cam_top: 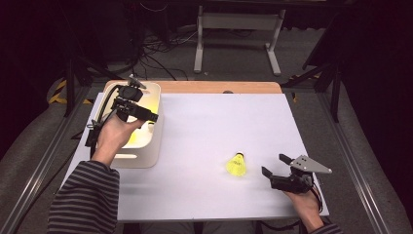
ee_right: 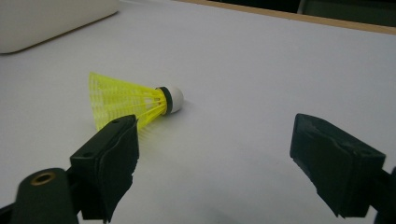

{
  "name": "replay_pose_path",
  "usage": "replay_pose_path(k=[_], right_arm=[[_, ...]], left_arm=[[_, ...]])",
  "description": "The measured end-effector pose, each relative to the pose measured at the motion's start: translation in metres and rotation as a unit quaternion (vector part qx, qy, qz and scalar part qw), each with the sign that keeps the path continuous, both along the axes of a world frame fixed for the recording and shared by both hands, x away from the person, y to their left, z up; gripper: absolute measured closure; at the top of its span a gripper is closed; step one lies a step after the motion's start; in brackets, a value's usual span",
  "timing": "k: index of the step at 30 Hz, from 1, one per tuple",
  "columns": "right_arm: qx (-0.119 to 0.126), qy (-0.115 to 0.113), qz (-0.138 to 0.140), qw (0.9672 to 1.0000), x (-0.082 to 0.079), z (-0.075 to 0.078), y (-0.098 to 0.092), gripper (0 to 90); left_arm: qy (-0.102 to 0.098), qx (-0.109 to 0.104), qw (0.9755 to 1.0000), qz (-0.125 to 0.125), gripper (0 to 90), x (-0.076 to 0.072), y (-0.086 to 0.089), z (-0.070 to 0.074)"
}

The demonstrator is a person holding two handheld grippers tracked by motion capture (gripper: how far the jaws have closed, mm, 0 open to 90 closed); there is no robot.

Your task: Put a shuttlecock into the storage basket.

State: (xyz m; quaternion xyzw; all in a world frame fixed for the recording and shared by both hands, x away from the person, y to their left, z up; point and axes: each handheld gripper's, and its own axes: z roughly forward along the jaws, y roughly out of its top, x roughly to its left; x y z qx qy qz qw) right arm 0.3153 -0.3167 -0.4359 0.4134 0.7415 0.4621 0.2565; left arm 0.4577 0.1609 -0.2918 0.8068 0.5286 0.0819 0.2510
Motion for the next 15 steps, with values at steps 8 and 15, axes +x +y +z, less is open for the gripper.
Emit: replay_pose_path(k=[8,15], right_arm=[[0.002,0.0,0.0,1.0,0.0,0.0,0.0,16.3],[0.002,-0.001,0.001,1.0,0.0,0.0,0.0,16.3]], left_arm=[[-0.003,-0.003,0.9999,-0.014,32.8,-0.001,-0.01,0.002],[-0.003,-0.002,0.9996,-0.027,32.9,-0.001,-0.021,0.003]])
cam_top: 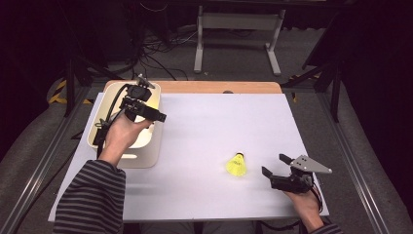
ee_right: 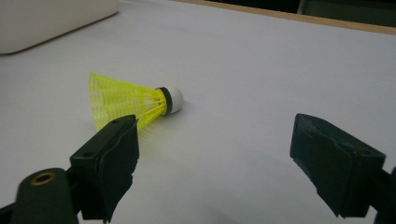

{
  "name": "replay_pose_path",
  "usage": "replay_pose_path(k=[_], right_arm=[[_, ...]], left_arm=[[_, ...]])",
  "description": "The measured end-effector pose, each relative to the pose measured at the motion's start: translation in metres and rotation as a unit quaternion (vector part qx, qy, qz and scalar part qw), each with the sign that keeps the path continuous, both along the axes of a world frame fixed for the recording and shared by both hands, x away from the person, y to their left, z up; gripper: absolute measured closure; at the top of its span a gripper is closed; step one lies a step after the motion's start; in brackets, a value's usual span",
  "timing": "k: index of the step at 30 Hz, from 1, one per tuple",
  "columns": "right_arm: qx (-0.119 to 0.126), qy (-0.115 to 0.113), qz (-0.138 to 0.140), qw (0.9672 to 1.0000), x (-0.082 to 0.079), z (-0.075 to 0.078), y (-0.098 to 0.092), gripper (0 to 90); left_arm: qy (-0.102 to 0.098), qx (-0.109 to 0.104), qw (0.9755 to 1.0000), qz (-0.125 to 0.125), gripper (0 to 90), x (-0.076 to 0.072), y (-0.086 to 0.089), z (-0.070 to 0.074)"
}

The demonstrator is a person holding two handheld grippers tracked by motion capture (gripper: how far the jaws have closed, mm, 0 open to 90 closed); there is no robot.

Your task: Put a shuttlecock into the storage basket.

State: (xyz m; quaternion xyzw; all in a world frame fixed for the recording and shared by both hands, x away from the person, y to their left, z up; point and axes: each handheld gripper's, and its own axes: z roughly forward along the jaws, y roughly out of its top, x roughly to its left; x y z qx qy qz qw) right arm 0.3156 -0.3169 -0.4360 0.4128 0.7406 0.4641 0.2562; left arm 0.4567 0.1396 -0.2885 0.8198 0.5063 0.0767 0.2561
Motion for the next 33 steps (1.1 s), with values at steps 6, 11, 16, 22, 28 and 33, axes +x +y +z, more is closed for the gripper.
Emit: replay_pose_path(k=[6,11,16,22,28,33], right_arm=[[0.0,0.0,0.0,1.0,0.0,0.0,0.0,16.2],[0.001,0.0,0.0,1.0,0.0,0.0,0.0,16.2],[0.0,0.0,0.001,1.0,0.0,0.0,0.0,16.3],[0.001,-0.001,0.001,1.0,0.0,0.0,0.0,16.3],[0.002,0.001,-0.002,1.0,0.0,0.0,0.0,16.2],[0.002,0.0,-0.001,1.0,-0.001,0.0,-0.001,16.2]], left_arm=[[-0.001,-0.002,1.0,-0.007,32.9,0.0,-0.008,0.0],[-0.003,-0.004,0.9998,-0.021,32.9,-0.001,-0.016,0.0],[-0.003,-0.005,0.9995,-0.031,32.9,-0.002,-0.025,0.0],[-0.003,-0.009,0.9991,-0.041,32.7,-0.002,-0.034,-0.002],[-0.002,-0.005,0.9986,-0.052,32.2,-0.002,-0.043,-0.005],[0.001,-0.003,0.9985,-0.055,32.2,-0.004,-0.049,-0.01]])
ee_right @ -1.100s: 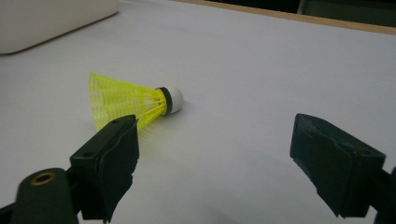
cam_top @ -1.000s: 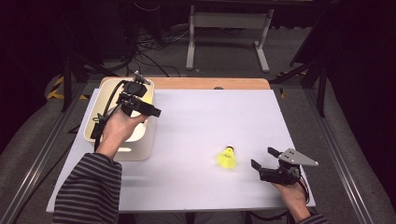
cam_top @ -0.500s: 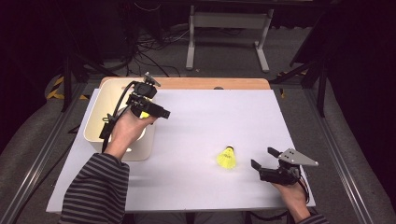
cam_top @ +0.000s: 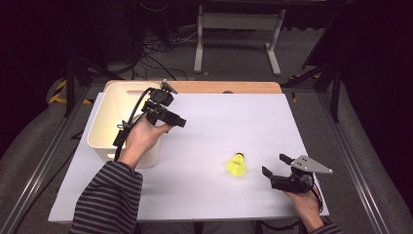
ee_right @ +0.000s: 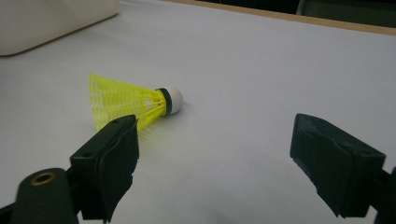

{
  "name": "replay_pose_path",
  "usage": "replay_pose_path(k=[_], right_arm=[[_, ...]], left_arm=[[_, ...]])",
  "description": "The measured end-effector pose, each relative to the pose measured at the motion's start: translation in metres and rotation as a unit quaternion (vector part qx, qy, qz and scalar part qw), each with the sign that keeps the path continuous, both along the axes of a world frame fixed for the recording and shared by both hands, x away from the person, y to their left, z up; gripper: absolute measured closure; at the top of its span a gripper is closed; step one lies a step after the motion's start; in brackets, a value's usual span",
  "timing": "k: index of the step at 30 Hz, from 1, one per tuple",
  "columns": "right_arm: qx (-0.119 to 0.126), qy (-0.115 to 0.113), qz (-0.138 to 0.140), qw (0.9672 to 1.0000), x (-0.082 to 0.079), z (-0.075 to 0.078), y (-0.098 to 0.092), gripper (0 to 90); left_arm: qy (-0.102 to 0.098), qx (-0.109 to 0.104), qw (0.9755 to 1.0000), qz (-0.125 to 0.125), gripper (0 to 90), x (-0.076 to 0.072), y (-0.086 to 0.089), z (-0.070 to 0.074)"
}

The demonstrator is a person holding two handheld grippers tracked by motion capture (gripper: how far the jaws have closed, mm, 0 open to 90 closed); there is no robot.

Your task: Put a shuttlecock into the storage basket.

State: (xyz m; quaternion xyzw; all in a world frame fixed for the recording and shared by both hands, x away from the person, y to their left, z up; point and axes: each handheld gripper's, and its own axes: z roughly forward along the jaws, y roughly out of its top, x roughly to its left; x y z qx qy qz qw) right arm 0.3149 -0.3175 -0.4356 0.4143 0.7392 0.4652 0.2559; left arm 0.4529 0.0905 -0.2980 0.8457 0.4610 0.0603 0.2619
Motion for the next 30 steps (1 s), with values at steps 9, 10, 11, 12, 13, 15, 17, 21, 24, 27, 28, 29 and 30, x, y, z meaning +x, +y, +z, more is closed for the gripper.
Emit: replay_pose_path(k=[9,10,11,12,13,15,17,21,24,27,28,29,30], right_arm=[[0.001,-0.001,0.002,1.0,0.0,0.0,0.0,16.3],[0.001,0.0,0.001,1.0,0.0,0.0,0.0,16.2],[0.0,0.0,0.002,1.0,0.0,0.0,0.0,16.3],[0.0,0.0,0.001,1.0,0.0,0.0,0.0,16.2],[0.0,0.0,0.001,1.0,0.0,0.0,0.0,16.3],[0.0,0.0,0.001,1.0,0.0,0.0,0.0,16.3],[0.0,0.0,0.0,1.0,0.0,0.0,0.0,16.3],[0.0,0.0,0.001,1.0,0.0,0.0,0.0,16.2],[0.0,0.0,0.002,1.0,0.0,0.0,0.0,16.2],[0.001,0.0,0.002,1.0,0.0,0.0,0.0,16.3],[0.0,0.0,0.003,1.0,0.0,0.0,0.0,16.2],[0.0,0.0,0.003,1.0,0.0,0.0,0.0,16.3],[0.001,0.0,0.003,1.0,0.0,0.0,0.0,16.3]], left_arm=[[0.006,0.0,1.0,-0.007,31.9,-0.001,-0.008,-0.007],[0.006,0.0,1.0,-0.007,31.9,-0.001,-0.008,-0.008],[0.007,-0.001,0.9999,-0.008,31.8,-0.002,-0.009,-0.009],[0.007,-0.002,0.9999,-0.009,31.8,-0.002,-0.009,-0.009],[0.007,-0.002,0.9999,-0.009,31.8,-0.002,-0.01,-0.01],[0.008,-0.005,0.9999,-0.008,31.7,-0.003,-0.011,-0.012],[0.009,-0.002,0.9999,-0.009,31.5,-0.003,-0.011,-0.014],[0.012,0.004,0.9999,-0.009,30.9,-0.003,-0.012,-0.017],[0.012,0.007,0.9999,-0.009,30.6,-0.004,-0.013,-0.019],[0.014,0.01,0.9998,-0.01,30.4,-0.004,-0.014,-0.02],[0.014,0.011,0.9998,-0.01,30.1,-0.004,-0.014,-0.021],[0.015,0.01,0.9998,-0.01,30.0,-0.004,-0.014,-0.022],[0.015,0.01,0.9998,-0.009,29.9,-0.004,-0.014,-0.022]])
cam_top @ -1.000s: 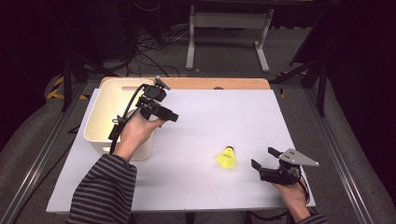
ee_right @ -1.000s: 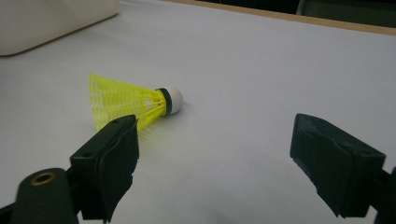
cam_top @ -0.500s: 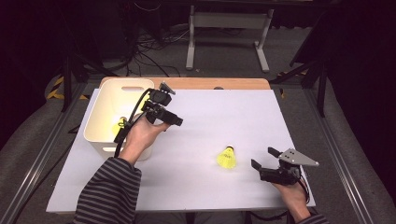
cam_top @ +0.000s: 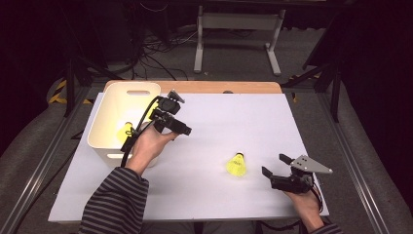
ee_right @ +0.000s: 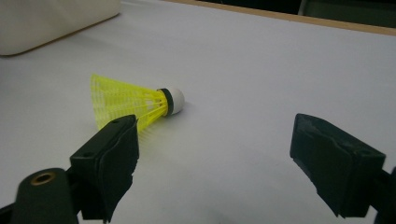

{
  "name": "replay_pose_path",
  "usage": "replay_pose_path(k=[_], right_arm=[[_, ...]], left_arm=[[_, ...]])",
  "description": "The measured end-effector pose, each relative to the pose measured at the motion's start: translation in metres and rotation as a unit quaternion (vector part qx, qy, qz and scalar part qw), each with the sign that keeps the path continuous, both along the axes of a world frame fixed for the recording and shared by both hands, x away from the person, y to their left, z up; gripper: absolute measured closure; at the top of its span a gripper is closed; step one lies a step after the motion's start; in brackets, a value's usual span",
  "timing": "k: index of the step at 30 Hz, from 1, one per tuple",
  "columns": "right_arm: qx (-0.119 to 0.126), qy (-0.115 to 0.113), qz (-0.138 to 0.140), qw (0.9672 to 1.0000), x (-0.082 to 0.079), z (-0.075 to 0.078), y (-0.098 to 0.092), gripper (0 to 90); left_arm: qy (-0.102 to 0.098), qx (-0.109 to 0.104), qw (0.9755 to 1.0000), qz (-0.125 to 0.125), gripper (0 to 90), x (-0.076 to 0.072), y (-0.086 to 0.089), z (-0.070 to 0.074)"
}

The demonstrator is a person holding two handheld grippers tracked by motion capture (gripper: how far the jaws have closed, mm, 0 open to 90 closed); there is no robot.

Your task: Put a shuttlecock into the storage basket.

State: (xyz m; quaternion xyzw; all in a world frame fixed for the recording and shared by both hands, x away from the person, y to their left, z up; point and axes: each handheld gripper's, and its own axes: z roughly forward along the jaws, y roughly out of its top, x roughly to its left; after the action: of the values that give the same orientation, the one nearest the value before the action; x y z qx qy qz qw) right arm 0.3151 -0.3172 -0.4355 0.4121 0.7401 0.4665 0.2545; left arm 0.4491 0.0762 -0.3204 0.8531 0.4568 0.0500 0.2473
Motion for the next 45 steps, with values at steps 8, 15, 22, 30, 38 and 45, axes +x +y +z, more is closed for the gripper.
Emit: replay_pose_path(k=[8,15,22,30,38,45], right_arm=[[0.0,0.0,-0.001,1.0,0.001,0.0,0.0,16.2],[0.001,-0.001,0.0,1.0,0.001,0.0,0.0,16.3],[0.002,-0.001,0.0,1.0,0.0,0.001,0.0,16.3],[0.02,0.002,-0.013,0.9997,0.001,0.001,-0.004,15.5],[0.016,0.002,-0.014,0.9998,0.001,0.001,-0.002,15.3],[0.01,0.001,-0.01,0.9999,0.001,0.001,-0.001,15.5]], left_arm=[[0.003,0.003,1.0,-0.002,28.7,-0.002,-0.001,-0.005],[0.002,0.007,1.0,-0.005,28.5,-0.007,-0.008,-0.01],[0.004,0.008,0.9999,-0.005,28.5,-0.009,-0.011,-0.017],[0.009,0.005,0.9999,-0.001,28.6,-0.011,-0.009,-0.024],[0.003,0.011,0.9999,-0.004,28.3,-0.017,-0.012,-0.027],[0.004,0.007,0.9999,-0.011,28.2,-0.022,-0.017,-0.031]])
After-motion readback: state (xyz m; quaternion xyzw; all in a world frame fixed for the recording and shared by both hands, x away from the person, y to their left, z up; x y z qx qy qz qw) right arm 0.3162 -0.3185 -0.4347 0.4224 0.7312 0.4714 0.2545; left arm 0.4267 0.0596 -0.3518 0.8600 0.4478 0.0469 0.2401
